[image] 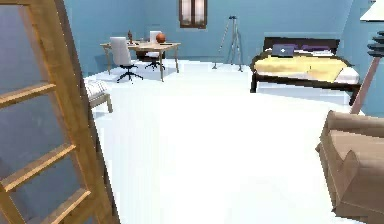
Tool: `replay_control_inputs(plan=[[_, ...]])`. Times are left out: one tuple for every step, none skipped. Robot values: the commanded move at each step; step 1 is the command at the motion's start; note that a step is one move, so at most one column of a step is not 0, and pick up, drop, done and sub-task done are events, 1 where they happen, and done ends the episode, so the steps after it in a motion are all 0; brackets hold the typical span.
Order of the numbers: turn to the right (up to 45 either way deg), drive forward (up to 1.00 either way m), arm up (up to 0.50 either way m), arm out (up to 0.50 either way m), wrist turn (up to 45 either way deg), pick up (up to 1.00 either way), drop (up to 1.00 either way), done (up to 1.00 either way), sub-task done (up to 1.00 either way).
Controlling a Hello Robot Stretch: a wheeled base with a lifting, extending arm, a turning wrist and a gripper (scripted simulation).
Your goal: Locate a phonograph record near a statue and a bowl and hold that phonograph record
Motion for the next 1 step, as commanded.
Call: replay_control_inputs(plan=[[0.0, 1.00, 0.00, 0.00, 0.0, 0.00, 0.00, 0.00, 0.00]])
